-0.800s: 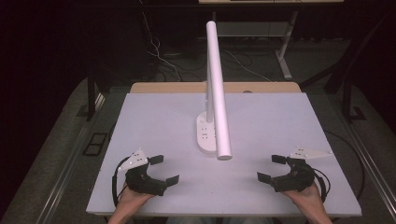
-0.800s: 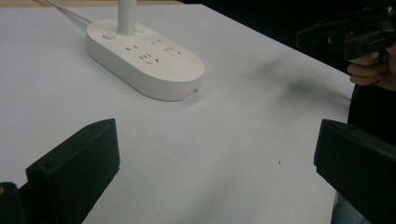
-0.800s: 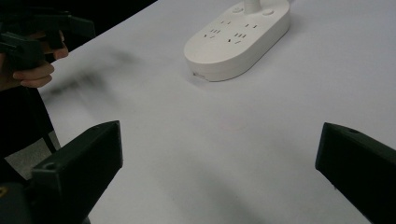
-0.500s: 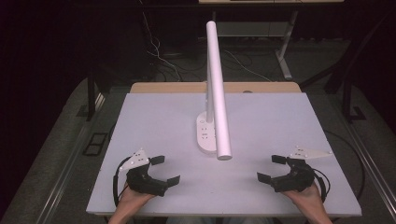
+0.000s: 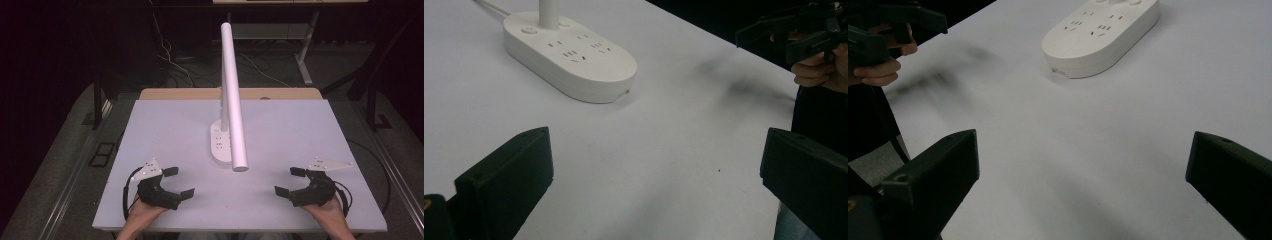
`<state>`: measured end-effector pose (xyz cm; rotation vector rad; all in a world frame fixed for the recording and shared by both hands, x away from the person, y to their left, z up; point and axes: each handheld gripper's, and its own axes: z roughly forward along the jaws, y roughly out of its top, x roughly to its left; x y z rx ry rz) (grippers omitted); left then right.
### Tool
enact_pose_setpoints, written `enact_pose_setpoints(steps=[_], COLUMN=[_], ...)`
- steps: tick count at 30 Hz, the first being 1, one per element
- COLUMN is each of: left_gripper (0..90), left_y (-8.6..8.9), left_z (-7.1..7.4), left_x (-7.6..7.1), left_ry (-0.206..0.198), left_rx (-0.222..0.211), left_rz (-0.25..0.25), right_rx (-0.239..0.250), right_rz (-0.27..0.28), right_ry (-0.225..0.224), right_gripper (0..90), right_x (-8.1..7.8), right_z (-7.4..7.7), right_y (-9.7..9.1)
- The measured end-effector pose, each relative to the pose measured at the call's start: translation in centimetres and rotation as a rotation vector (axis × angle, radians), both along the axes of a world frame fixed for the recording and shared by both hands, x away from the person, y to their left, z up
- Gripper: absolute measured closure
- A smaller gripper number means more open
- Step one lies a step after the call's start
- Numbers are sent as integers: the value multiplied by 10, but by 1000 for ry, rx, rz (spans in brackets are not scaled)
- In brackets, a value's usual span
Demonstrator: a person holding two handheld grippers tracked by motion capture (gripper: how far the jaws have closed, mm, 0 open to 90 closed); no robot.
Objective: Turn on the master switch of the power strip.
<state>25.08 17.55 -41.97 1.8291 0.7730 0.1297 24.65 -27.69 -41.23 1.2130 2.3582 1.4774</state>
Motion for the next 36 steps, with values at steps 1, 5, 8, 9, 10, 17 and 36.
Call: enact_pose_setpoints(steps=[1,5,8,9,10,17,36], left_gripper=[0,0,0,0,0,0,0], left_y=[0,0,-1,-1,-1,-3,-8], left_z=[0,1,2,3,3,7,18], left_x=[0,1,1,1,1,3,16], left_ry=[1,8,14,17,19,22,41], left_rx=[2,11,18,20,24,49,103], left_rz=[-1,-9,-17,-19,-21,-37,-76], right_rx=[0,2,2,0,-1,0,-6], right_rz=[0,0,-1,-2,-2,-1,-13], right_ry=[0,4,4,6,5,0,-6], right_gripper=[1,1,1,1,1,1,1], right_x=[0,-1,-1,-1,-1,-1,-2], right_z=[0,0,0,0,0,0,-1], right_y=[0,0,-1,-1,-1,-2,-4])
